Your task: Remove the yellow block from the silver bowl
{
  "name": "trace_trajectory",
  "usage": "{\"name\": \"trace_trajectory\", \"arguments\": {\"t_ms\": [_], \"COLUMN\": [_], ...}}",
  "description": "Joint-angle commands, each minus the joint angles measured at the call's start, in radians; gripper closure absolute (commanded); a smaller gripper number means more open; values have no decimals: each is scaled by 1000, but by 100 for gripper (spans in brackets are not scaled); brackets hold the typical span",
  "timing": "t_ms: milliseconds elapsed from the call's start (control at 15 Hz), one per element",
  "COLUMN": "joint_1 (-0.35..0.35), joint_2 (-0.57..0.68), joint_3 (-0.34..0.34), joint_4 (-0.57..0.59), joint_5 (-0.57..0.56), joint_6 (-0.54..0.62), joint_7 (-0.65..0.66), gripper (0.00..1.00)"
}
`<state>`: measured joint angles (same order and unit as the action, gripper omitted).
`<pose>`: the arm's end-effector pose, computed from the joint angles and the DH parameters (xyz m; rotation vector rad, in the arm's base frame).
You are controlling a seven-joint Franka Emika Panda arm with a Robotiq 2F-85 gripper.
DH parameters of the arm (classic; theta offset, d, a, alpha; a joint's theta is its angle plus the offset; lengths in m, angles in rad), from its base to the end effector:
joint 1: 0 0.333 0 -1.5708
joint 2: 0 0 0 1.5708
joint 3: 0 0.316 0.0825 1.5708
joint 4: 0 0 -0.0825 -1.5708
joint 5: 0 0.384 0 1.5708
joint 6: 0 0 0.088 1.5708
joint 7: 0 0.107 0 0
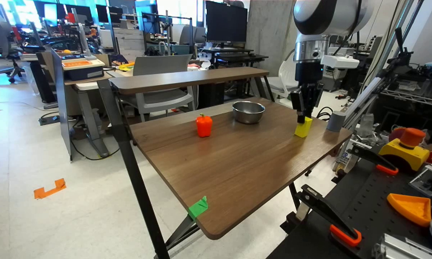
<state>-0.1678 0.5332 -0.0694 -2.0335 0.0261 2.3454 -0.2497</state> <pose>0.5562 -0.1346 0.1628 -3.0893 0.0033 0.3381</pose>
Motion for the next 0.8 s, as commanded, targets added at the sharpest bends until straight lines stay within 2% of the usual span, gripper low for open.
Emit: {"name": "trace_trajectory", "arguments": {"t_ms": [0,67,200,400,467,533,667,733], "joint_1": [0,0,-3,-2,9,-3,-2,-1], "joint_2": [-29,-37,-63,-139,-172,-69,-123,-141], "joint_3": [6,7,7,-1,-18,3,-5,-7], "joint_4": [-86,-98,-131,-186,-204,-122,-159,-173], "joint_5": [-29,-32,-41,-62,-86,-51,-63,-64], "joint_6": [118,122,120,88,69,76,73,73], "joint_7": [-14,-17,-30,-33,-10,-10,-11,-11], "gripper": [41,39,27,4,1,14,1,1]}}
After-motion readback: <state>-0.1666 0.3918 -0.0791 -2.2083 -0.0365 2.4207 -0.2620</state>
